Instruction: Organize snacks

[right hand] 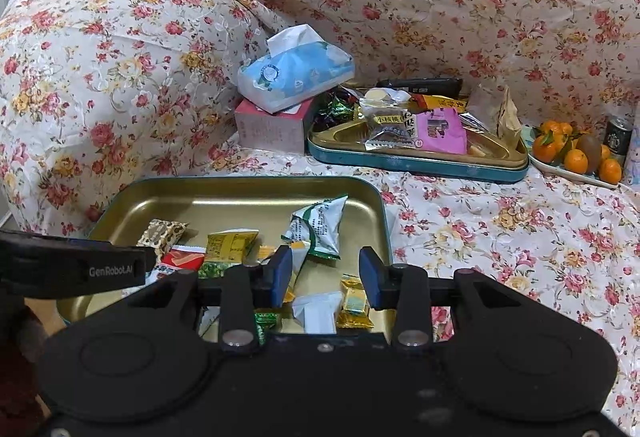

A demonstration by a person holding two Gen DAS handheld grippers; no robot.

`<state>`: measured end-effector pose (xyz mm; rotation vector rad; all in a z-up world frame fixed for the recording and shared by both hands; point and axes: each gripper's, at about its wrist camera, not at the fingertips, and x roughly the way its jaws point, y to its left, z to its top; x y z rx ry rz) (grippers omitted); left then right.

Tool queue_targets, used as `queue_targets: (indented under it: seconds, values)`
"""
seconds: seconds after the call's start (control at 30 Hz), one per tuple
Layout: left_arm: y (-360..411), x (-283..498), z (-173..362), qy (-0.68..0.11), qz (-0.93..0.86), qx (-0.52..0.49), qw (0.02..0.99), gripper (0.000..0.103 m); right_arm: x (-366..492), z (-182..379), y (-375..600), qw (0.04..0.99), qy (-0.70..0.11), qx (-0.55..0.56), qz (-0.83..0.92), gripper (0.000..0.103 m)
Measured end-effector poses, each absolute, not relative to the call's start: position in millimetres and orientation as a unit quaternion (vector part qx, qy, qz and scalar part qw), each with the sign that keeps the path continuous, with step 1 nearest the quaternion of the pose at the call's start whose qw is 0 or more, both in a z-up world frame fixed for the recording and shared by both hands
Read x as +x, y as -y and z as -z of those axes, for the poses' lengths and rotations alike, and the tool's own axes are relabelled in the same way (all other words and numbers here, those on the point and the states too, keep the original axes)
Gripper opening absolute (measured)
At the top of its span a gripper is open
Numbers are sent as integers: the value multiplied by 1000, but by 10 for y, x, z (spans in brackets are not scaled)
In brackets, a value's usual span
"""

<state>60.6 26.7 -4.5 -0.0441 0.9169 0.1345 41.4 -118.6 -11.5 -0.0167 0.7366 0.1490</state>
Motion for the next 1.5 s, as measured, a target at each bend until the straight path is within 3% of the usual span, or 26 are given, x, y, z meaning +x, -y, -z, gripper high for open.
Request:
queue_targets:
  seconds: [1.5]
  values:
    - [-292,647,57,-449,-54,-17,892,47,437,132,1147,926,-367,-14,-89,39]
